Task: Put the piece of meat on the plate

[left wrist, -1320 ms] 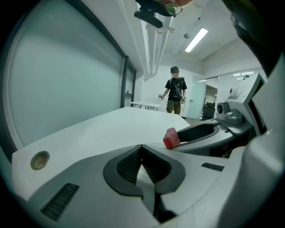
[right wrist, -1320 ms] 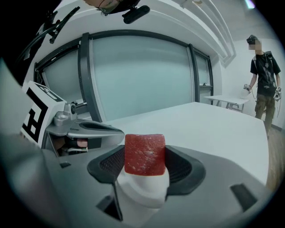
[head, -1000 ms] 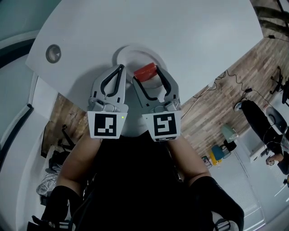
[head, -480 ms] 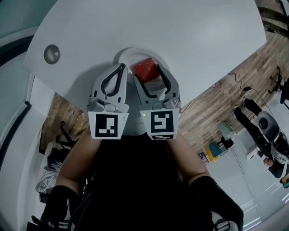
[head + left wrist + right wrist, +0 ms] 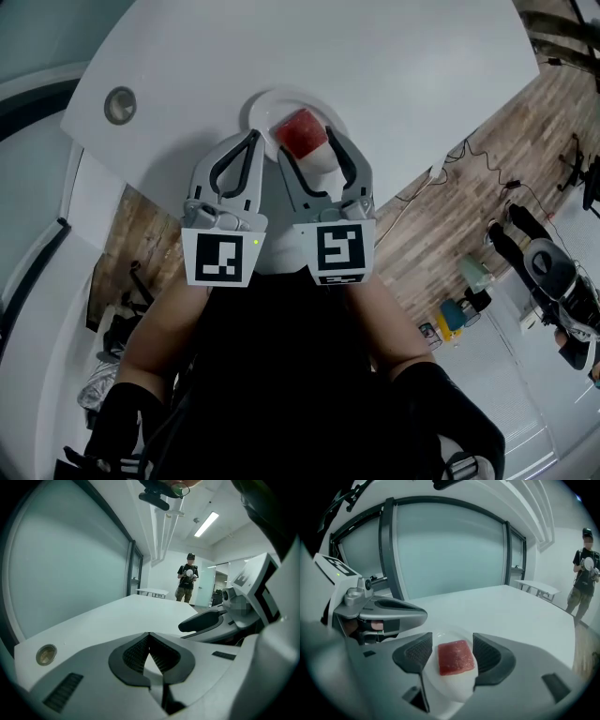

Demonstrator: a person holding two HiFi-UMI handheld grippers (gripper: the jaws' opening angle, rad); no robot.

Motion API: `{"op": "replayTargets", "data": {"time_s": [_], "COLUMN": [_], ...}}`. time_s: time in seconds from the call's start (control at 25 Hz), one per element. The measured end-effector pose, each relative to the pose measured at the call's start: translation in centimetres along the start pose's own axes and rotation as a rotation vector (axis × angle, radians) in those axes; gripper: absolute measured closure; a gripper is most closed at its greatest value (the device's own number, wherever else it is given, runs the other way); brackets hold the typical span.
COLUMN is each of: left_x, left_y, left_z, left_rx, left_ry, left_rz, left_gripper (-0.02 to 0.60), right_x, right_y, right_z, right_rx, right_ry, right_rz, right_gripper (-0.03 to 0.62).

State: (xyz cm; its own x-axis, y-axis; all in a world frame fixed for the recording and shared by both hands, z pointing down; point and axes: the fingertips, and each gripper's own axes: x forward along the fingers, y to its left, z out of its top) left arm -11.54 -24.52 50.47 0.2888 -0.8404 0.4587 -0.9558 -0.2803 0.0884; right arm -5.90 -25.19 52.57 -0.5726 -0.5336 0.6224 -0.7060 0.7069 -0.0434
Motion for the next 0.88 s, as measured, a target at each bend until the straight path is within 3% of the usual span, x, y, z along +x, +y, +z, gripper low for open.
{"op": "replayTargets", "data": {"time_s": [0.04, 0.12, 0.44, 0.72, 0.88], "left_x": [-0.1, -0.7, -5.9, -10.2, -11.9], "left_y": [-0.4, -1.0, -3.4, -5.6, -7.0], "left_z": [0.6, 1.6, 6.2, 11.0, 13.4], "left_rx": [0.004, 0.019, 0.04, 0.098, 0.114], "left_ry": [-0.012, -0.037, -0.162, -0.278, -0.331], "left_rz": [-0.005, -0.019, -0.071, -0.086, -0.061], "left_gripper": [0.592, 0.592, 0.592, 0.592, 0.592], "right_x": [-0.6, -1.8, -8.3, -14.4, -17.6], "right_y": [-0.2, -0.3, 0.6, 2.0, 2.2], "right_z": [0.5, 1.7, 6.2, 10.4, 12.6], "right_rx": [0.005, 0.01, 0.021, 0.047, 0.0], "right_ry": [-0.024, -0.07, -0.249, -0.446, -0.538], "right_rz": [-0.009, -0.035, -0.177, -0.192, -0.173], "right_gripper": [0.326, 0.417, 0.589, 0.591, 0.591]}}
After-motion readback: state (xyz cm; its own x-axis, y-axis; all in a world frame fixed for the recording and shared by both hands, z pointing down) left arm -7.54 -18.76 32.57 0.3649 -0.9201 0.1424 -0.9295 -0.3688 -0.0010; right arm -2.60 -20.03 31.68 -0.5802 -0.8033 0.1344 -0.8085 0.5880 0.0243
